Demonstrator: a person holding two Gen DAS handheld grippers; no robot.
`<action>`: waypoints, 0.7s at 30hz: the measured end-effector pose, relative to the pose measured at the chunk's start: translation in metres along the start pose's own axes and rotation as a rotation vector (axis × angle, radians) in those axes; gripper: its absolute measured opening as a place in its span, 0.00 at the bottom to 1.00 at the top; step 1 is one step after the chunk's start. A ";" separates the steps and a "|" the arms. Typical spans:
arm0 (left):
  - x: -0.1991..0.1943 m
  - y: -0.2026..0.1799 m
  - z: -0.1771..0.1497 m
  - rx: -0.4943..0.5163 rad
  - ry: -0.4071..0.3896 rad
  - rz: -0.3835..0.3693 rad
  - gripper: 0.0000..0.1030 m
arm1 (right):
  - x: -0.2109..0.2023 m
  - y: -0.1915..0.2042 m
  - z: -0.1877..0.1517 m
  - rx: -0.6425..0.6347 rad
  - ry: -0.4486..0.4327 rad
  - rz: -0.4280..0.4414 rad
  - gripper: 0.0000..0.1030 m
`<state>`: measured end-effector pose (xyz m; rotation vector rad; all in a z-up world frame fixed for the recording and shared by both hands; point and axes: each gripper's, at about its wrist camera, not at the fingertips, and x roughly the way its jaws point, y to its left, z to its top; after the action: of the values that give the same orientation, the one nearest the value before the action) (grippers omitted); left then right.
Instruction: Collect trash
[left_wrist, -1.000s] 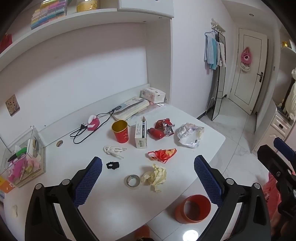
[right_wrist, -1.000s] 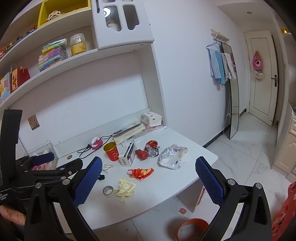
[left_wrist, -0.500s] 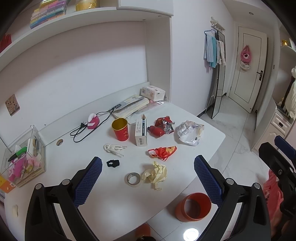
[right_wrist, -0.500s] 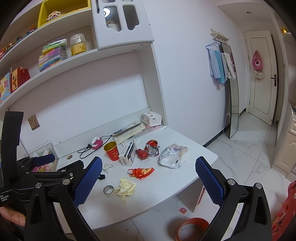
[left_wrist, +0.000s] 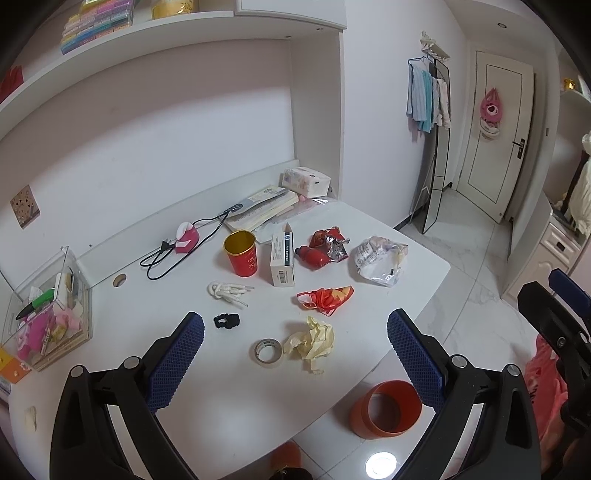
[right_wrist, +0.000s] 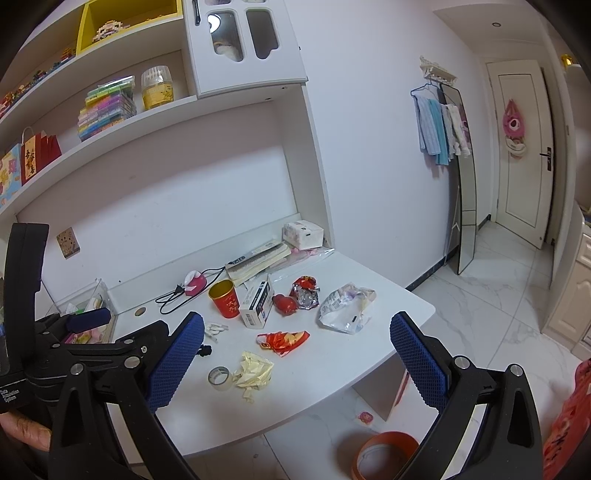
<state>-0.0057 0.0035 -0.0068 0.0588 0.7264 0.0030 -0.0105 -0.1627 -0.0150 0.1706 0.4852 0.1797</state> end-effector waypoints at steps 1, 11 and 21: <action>0.000 0.000 0.001 0.000 0.000 -0.001 0.95 | 0.000 0.000 0.000 0.000 -0.001 0.000 0.96; -0.001 0.002 -0.003 0.000 0.002 -0.004 0.95 | -0.006 0.002 -0.007 0.001 -0.003 -0.002 0.96; -0.003 0.004 -0.006 -0.001 0.005 -0.004 0.95 | -0.006 0.003 -0.007 0.000 -0.002 -0.002 0.96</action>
<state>-0.0123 0.0073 -0.0093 0.0563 0.7313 0.0001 -0.0197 -0.1605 -0.0172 0.1707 0.4837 0.1774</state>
